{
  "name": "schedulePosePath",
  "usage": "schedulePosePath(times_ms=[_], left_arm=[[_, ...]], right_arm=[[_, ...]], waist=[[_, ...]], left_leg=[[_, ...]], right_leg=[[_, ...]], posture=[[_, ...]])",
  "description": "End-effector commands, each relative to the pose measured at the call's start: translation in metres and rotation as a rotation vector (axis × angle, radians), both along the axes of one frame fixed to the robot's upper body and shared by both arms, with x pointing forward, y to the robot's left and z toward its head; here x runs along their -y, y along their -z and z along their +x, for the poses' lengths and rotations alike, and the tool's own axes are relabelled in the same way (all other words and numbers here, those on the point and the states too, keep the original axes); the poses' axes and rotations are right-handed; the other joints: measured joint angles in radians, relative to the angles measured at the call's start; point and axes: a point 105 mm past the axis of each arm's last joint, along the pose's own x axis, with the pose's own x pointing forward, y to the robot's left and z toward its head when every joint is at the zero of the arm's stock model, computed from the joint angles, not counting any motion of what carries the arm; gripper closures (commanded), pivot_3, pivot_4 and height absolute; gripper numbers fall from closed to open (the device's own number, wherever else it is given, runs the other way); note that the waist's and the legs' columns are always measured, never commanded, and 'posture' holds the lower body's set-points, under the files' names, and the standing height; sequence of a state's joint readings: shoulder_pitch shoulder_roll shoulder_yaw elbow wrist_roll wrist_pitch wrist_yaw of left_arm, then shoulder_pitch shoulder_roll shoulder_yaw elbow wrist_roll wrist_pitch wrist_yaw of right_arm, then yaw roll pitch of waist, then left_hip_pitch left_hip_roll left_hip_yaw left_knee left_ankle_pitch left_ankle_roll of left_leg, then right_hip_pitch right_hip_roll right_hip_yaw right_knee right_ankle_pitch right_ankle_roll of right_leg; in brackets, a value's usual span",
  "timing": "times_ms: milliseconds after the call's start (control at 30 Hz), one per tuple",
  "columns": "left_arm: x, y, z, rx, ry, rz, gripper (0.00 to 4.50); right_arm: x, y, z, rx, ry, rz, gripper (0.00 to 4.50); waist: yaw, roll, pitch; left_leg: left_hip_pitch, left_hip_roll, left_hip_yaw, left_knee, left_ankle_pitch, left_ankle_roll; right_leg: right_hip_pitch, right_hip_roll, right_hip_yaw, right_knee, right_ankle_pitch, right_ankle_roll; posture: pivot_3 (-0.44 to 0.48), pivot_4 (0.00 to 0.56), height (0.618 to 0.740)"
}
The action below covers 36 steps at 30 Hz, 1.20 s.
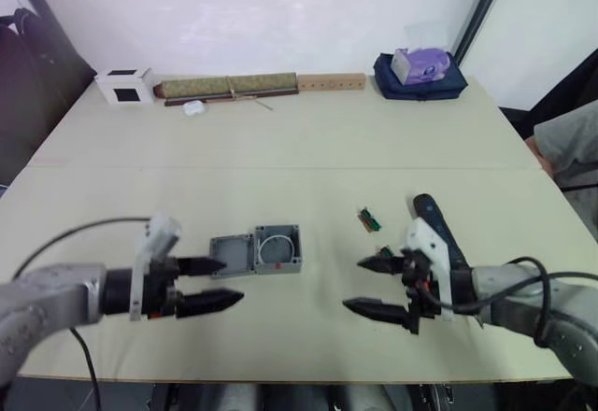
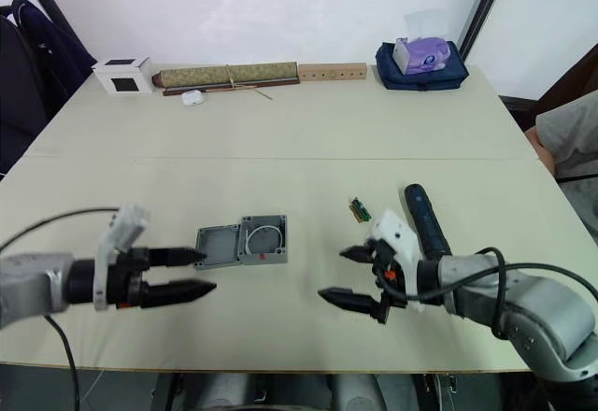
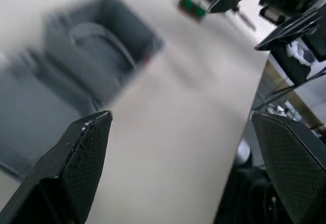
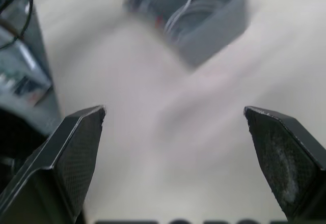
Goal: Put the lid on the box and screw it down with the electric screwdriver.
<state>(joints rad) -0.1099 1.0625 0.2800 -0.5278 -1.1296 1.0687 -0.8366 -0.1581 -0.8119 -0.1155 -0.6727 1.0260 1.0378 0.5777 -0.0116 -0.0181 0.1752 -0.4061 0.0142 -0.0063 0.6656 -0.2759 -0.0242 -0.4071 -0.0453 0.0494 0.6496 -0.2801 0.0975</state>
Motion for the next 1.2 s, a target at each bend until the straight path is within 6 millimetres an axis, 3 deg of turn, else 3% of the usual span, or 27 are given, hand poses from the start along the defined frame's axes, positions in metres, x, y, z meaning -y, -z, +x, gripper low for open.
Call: schedulePosePath(times_ms=[33, 167, 300, 533, 967, 1000, 1067, 1200], left_arm=[[0.009, -0.019, 0.016, 0.133, 0.181, 0.150, 0.03], [0.029, -0.036, 0.044, 0.296, 0.387, 0.301, 0.03], [0.053, -0.030, 0.066, 0.402, 0.572, 0.455, 0.03], [0.073, 0.006, 0.067, 0.266, 0.795, 0.603, 0.03], [0.085, 0.040, 0.046, 0.220, 0.831, 0.669, 0.03], [0.085, 0.042, 0.046, 0.224, 0.827, 0.674, 0.54], [0.086, 0.047, 0.047, 0.226, 0.818, 0.681, 1.08], [0.086, 0.052, 0.050, 0.232, 0.794, 0.692, 2.92]], right_arm=[[-0.012, -0.031, 0.007, 0.123, -0.003, 0.068, 0.00], [-0.021, -0.027, 0.010, 0.181, -0.011, -0.048, 0.00], [-0.026, -0.018, 0.006, 0.194, -0.017, -0.115, 0.00], [-0.026, 0.006, -0.007, 0.157, -0.017, -0.215, 0.00], [-0.025, 0.016, -0.007, 0.163, 0.042, -0.228, 0.00], [-0.024, 0.016, -0.006, 0.165, 0.044, -0.229, 0.00], [-0.023, 0.016, -0.004, 0.168, 0.050, -0.231, 0.00], [-0.023, 0.016, -0.002, 0.175, 0.053, -0.233, 0.00]], waist=[[0.001, 0.000, 0.000], [0.000, 0.000, 0.000], [0.002, 0.000, 0.000], [-0.002, 0.000, 0.000], [-0.002, 0.000, 0.000], [-0.002, 0.000, 0.000], [-0.002, 0.000, 0.000], [-0.002, 0.000, 0.000]], left_leg=[[0.000, -0.001, 0.000, 0.000, 0.000, 0.000], [-0.001, -0.002, 0.003, 0.000, 0.000, 0.000], [-0.002, -0.003, 0.003, 0.000, 0.000, 0.000], [-0.003, -0.002, 0.002, 0.000, 0.000, 0.001], [-0.003, -0.001, -0.001, 0.001, 0.000, 0.001], [-0.003, -0.001, -0.001, 0.001, 0.000, 0.001], [-0.003, -0.001, -0.001, 0.001, 0.000, 0.001], [-0.003, -0.001, -0.001, 0.001, 0.000, 0.001]], right_leg=[[0.000, 0.000, 0.000, 0.000, 0.000, 0.000], [0.000, 0.000, 0.000, -0.001, 0.000, 0.000], [-0.001, 0.000, -0.001, 0.000, 0.000, 0.000], [-0.003, 0.001, -0.001, 0.001, 0.000, 0.002], [-0.003, 0.001, 0.000, 0.004, 0.000, 0.002], [-0.003, 0.001, 0.000, 0.004, 0.000, 0.002], [-0.003, 0.001, 0.000, 0.004, 0.000, 0.002], [-0.003, 0.001, 0.000, 0.004, 0.000, 0.002]], posture=[[0.000, 0.150, 0.740], [0.000, 0.150, 0.740], [0.000, 0.150, 0.740], [0.000, 0.150, 0.740], [0.000, 0.150, 0.740], [0.000, 0.150, 0.740], [0.000, 0.150, 0.740], [0.000, 0.150, 0.740]])
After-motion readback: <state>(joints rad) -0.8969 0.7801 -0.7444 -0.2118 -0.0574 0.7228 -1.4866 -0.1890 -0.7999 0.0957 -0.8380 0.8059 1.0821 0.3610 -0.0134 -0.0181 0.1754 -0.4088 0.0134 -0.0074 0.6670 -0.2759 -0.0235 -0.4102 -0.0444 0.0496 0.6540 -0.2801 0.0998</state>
